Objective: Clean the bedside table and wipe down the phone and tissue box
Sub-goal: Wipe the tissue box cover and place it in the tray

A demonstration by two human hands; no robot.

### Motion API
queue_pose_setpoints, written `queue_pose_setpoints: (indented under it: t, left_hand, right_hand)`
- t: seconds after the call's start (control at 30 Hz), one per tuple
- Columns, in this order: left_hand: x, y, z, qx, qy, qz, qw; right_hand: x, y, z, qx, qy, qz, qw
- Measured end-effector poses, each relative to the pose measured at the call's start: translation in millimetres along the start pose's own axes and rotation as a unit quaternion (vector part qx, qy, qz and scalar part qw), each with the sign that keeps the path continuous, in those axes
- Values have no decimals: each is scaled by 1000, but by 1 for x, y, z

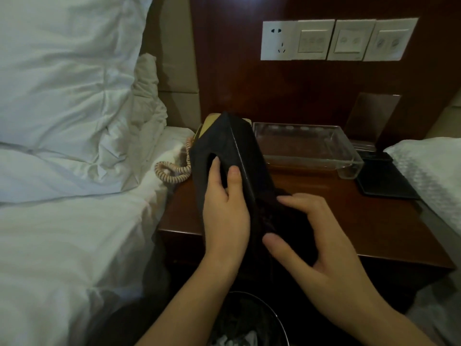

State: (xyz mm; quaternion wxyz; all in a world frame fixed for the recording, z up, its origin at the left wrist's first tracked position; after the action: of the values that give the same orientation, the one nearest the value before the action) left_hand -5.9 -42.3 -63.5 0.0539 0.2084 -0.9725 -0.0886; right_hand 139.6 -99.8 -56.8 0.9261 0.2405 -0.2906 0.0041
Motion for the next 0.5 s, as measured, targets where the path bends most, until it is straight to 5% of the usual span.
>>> queue_pose_setpoints:
  t: [0.5]
  left_hand:
    - [1, 0, 1, -14, -14, -30, 999]
  right_hand:
    - [-6, -2, 0, 34, 3, 49, 998]
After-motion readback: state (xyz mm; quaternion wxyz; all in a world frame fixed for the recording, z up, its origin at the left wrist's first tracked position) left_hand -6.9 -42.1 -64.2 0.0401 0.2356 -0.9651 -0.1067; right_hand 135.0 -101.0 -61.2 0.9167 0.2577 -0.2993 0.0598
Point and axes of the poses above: each hand's wrist, its own y-axis towards the middle knuckle, its own x-axis out of the back of the hand, z = x × y, the point moved 3 cm from there along y, towards the middle knuckle, and after that the axes turned 4 degrees about -z, right-handed, at the moved point
